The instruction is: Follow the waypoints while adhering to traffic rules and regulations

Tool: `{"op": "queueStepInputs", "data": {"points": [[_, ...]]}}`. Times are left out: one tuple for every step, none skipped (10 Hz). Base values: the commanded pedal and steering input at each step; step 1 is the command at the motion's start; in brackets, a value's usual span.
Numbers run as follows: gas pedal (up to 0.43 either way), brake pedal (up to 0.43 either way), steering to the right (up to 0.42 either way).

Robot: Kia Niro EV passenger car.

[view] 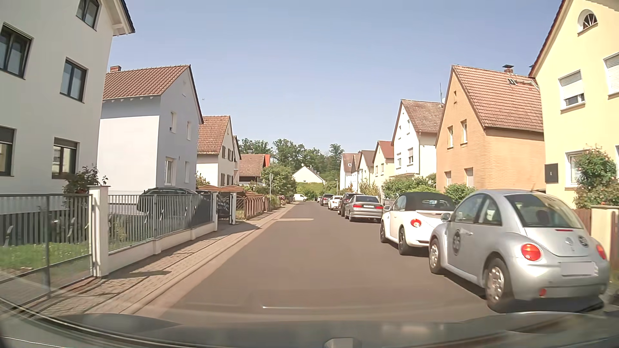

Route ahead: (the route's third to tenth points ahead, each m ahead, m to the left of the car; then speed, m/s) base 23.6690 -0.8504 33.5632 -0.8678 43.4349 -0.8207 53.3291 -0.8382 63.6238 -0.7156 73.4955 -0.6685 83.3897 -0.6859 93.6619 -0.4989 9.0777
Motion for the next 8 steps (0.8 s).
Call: {"op": "queueStepInputs", "data": {"points": [[0.028, 0.000, -0.010], [0.028, 0.000, -0.010], [0.028, 0.000, -0.010], [0.028, 0.000, -0.008], [0.028, 0.000, -0.008], [0.028, 0.000, -0.007], [0.039, 0.000, -0.006], [0.039, 0.000, -0.006]]}}
